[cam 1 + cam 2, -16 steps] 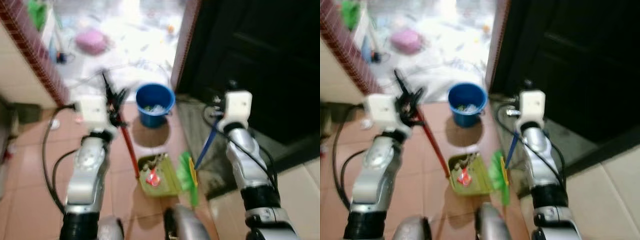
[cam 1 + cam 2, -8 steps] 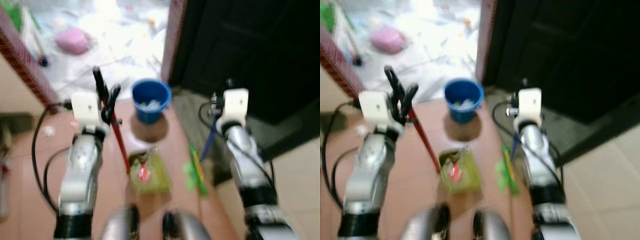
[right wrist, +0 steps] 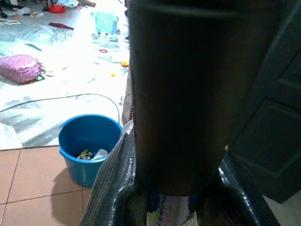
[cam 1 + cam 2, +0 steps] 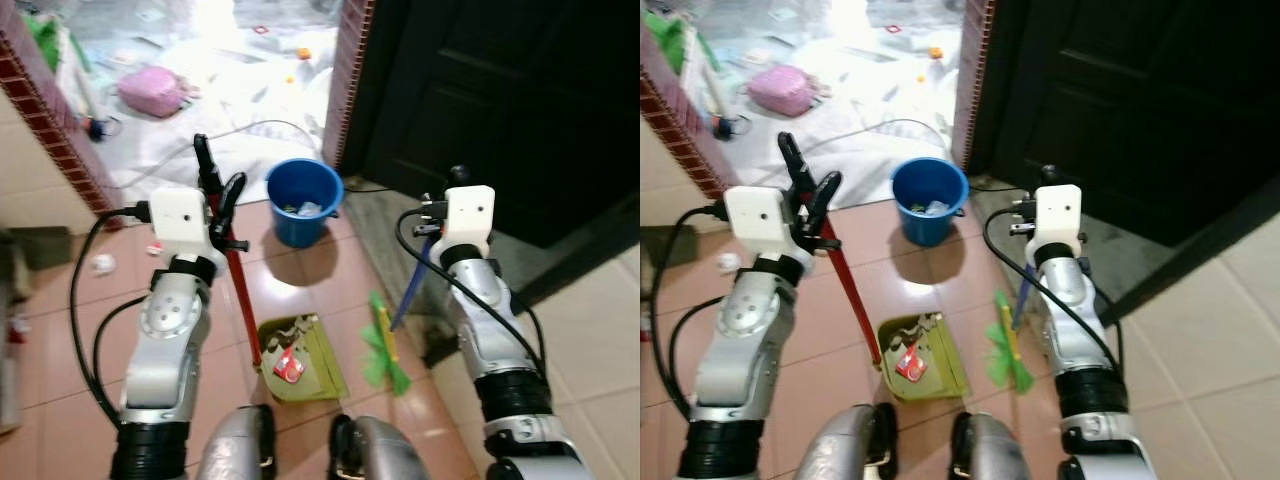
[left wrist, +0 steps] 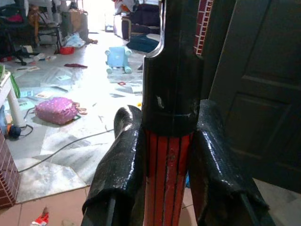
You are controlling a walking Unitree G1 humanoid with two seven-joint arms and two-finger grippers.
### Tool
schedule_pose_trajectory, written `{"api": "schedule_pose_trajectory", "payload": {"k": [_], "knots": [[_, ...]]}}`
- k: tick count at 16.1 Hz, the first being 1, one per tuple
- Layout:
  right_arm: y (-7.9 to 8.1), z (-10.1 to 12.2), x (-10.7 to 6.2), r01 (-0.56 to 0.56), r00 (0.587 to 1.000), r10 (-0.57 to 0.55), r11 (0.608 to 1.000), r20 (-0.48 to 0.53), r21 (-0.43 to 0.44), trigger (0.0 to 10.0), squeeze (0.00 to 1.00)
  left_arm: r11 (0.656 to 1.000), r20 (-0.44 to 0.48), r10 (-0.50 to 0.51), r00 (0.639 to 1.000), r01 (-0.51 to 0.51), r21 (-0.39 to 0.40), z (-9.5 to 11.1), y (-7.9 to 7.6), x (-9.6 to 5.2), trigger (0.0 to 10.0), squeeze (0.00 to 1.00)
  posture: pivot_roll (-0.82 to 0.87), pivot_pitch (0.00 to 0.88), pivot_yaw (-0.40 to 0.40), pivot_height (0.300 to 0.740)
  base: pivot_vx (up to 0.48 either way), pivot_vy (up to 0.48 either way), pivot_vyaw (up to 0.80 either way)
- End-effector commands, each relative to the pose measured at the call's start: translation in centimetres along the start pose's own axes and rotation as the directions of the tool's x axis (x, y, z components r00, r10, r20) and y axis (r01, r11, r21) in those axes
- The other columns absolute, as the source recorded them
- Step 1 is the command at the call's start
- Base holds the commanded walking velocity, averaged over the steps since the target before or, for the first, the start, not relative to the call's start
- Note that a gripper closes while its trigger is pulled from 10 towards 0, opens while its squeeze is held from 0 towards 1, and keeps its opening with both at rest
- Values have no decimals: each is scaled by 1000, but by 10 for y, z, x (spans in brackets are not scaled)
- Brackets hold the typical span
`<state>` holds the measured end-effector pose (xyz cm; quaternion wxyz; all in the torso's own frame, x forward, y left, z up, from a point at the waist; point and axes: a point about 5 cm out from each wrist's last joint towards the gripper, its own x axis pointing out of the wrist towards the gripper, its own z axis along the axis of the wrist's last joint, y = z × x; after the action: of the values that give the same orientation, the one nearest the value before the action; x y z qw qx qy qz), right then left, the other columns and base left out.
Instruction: Sweep floor
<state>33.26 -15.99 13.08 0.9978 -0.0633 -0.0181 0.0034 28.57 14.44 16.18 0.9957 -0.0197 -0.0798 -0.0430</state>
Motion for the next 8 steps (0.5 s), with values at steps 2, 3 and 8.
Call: {"api": "schedule_pose_trajectory", "payload": {"k": [2,3,8], "knots": [[-5,-5,1,8,1000,-8,1000,-23,-3,10000,0,1000,122,8,993,-8,-5,27,-2,3,10000,0,3,159,-70,740,0,0,0],[-5,-5,1,8,1000,-8,1000,-23,-4,10000,0,1000,142,18,990,-18,-5,33,-2,4,10000,0,2,157,-75,740,0,0,0],[-9,-3,5,23,1000,-23,1000,-14,-12,10000,0,990,275,116,955,-134,47,68,10,9,10000,0,-7,147,-68,740,0,0,0]]}}
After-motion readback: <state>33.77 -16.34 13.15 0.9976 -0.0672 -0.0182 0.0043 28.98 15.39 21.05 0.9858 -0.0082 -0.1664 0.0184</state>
